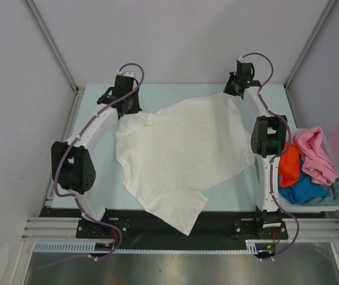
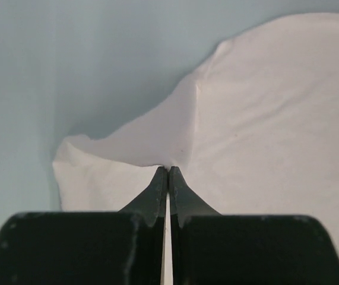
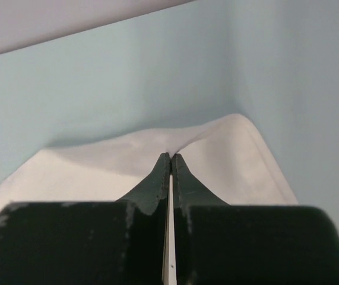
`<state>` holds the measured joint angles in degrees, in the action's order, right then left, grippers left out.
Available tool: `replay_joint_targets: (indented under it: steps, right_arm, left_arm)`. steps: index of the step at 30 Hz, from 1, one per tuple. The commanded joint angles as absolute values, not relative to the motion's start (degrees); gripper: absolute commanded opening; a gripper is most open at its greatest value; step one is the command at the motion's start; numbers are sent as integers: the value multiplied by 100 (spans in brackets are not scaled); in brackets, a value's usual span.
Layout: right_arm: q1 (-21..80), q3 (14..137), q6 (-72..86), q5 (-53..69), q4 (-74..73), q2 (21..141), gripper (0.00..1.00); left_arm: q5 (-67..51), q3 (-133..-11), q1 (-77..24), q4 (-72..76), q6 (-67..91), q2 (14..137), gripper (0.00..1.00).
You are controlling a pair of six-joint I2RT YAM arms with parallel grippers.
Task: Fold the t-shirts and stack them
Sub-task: Fold the tshirt
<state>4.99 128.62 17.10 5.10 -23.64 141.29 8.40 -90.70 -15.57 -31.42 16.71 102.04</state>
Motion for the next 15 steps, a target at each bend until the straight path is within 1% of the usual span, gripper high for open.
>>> replay_joint_targets:
  steps: [1, 8, 15]
  right_arm:
    - [220, 12964, 1916, 658, -3005, 13386, 0]
    - [44, 12665, 1758, 826, -3550, 13087, 0]
    - [44, 12410, 1688, 861, -3744, 12938, 0]
  left_arm:
    - [730, -8518, -1766, -3463, 2161, 9687, 0]
    - [633, -7551, -2171, -3797, 2540, 8720, 0]
    - [466, -7391, -2311, -4051, 2812, 8148, 0]
